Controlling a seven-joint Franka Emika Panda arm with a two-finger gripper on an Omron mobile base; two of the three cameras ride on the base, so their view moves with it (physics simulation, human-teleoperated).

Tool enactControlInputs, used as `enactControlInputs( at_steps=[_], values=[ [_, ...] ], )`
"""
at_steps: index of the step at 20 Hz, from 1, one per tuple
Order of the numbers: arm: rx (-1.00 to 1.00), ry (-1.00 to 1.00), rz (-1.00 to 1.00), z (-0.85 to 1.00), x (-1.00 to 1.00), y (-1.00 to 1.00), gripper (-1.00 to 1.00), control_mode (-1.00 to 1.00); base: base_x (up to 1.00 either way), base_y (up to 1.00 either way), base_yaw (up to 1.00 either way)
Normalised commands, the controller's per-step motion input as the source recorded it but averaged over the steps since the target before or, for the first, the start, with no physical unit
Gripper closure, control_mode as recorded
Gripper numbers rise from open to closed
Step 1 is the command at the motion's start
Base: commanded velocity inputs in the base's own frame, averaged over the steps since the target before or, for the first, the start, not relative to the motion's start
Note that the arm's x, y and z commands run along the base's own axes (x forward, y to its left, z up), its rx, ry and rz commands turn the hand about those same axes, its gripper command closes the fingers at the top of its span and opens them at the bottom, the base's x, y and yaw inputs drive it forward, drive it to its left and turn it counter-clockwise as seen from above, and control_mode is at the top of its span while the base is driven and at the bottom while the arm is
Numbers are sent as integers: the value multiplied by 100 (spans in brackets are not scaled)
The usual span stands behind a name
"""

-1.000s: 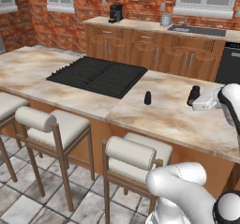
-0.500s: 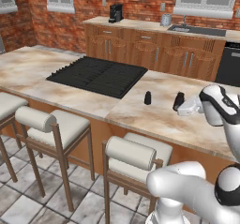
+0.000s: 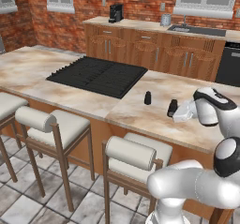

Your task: The dining table condiment station is running low on shaker. Refill the condiment station by opening the cabinet and taking the shaker from the cabinet and placing it on the dining table.

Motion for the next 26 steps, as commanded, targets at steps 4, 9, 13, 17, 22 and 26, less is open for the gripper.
enactControlInputs(
  at_steps=[4, 9, 13, 17, 22, 26],
  values=[
    [0, -1, 7, -36, 28, 0, 100, -100, 0, 0, 0],
    [-5, -5, 0, -19, 14, 0, 100, -100, 0, 0, 0],
    [-7, -1, 0, -28, 29, 0, 100, -100, 0, 0, 0],
    [-6, -2, 0, -24, 37, 0, 100, -100, 0, 0, 0],
    [-4, -1, 0, -18, 38, 0, 100, -100, 0, 0, 0],
    [0, -3, 0, -26, 31, 0, 100, -100, 0, 0, 0]
  ],
)
